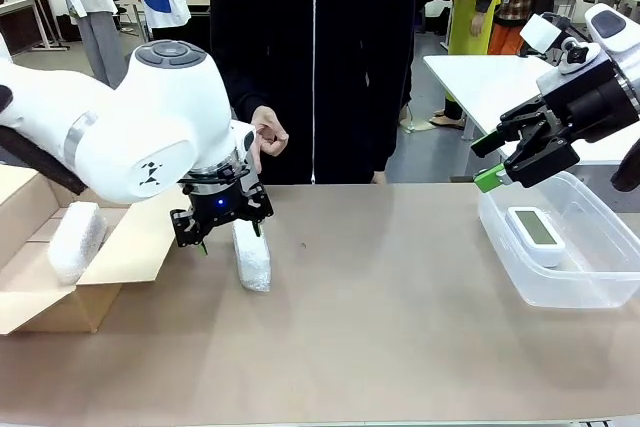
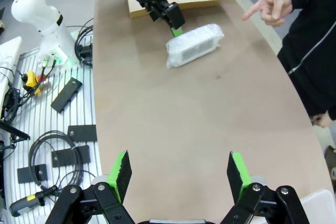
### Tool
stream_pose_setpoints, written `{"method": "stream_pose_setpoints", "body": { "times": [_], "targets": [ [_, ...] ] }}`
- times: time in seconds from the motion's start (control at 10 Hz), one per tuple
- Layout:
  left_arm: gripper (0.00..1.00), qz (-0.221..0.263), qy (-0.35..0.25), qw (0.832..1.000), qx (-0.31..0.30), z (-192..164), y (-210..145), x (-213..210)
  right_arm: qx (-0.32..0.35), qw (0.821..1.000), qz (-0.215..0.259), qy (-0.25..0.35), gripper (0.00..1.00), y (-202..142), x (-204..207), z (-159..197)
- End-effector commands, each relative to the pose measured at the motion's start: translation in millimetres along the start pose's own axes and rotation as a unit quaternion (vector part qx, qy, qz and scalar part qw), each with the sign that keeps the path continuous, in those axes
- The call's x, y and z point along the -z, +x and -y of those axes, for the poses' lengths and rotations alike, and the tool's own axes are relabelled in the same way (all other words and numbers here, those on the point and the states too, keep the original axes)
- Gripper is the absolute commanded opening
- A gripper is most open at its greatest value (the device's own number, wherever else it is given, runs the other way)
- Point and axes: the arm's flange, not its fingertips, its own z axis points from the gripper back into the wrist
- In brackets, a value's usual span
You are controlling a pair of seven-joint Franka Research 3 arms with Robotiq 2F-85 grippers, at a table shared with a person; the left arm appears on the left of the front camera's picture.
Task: Separate and place wrapped and unwrapped clocks.
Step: Pick up the Digital clock indicated by the person.
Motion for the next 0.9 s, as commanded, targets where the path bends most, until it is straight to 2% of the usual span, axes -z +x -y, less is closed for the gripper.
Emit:
{"method": "stream_pose_setpoints", "body": {
  "times": [0.0,0.3,0.8],
  "targets": [
    [1.00,0.011,0.006,1.000,-0.007,25.5,13.0,14.4,-0.005,1.000,0.016,0.009,0.95,0.4,2.1,2.4],
    [1.00,0.026,0.007,0.999,0.030,39.9,22.1,27.5,-0.005,1.000,0.016,0.009,0.95,0.4,2.1,2.4],
    [1.00,0.005,0.027,0.999,0.036,47.1,28.4,55.3,-0.005,1.000,0.016,0.009,0.95,0.4,2.1,2.4]
  ]
}}
